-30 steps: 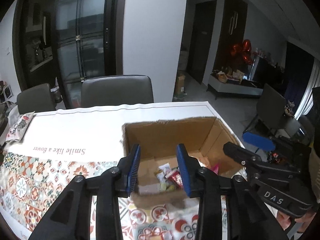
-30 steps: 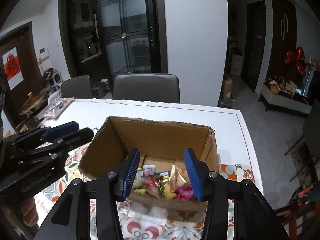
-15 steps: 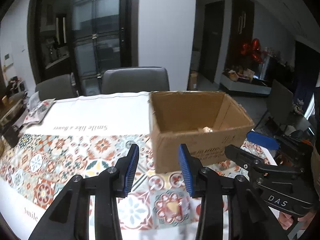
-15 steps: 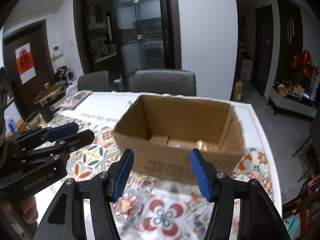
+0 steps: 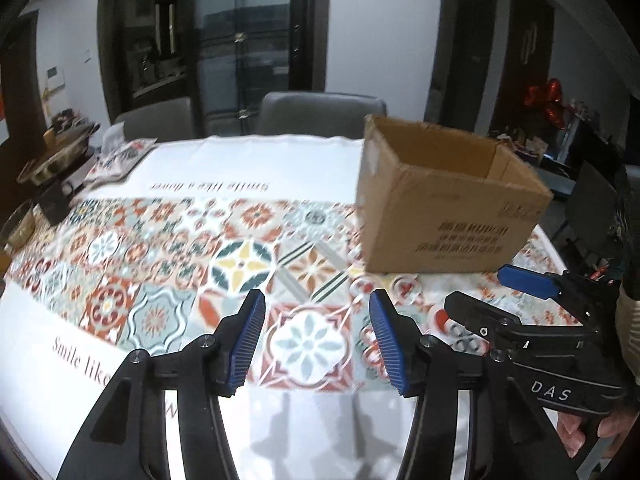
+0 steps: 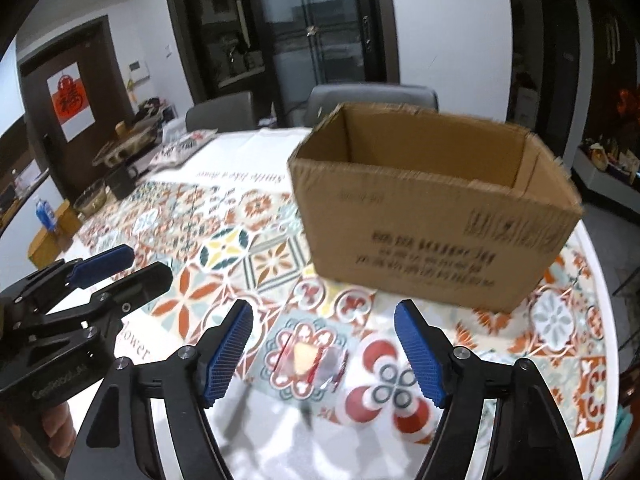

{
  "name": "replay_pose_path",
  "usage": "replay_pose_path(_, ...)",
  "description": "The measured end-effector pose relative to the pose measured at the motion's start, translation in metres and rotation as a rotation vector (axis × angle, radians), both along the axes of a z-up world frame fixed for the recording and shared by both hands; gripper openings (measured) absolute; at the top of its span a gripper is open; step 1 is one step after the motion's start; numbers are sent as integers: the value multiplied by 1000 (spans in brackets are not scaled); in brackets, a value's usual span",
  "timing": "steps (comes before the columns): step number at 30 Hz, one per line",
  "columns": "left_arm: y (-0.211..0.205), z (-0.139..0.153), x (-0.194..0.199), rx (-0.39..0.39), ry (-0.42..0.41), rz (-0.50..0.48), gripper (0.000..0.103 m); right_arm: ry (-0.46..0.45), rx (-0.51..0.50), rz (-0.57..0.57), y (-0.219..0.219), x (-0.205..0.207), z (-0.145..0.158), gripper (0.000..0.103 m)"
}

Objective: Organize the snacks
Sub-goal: 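Grasp the clear pastry packet with the right tool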

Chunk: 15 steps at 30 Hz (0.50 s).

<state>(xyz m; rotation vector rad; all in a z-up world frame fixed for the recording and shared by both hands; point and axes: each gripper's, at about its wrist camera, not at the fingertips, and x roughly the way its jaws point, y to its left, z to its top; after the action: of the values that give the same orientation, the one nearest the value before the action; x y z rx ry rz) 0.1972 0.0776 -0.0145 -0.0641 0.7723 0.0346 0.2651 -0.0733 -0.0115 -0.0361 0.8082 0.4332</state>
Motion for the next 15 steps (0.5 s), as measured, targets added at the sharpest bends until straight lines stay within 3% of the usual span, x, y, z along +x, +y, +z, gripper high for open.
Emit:
replay_pose_path(10,23,-37,-6,14,74,76,54,92,-85,57,36,5,-46,79)
replay_pose_path(15,24,-51,-3,72,89,97,54,155,-134,54,48,16,-71,79)
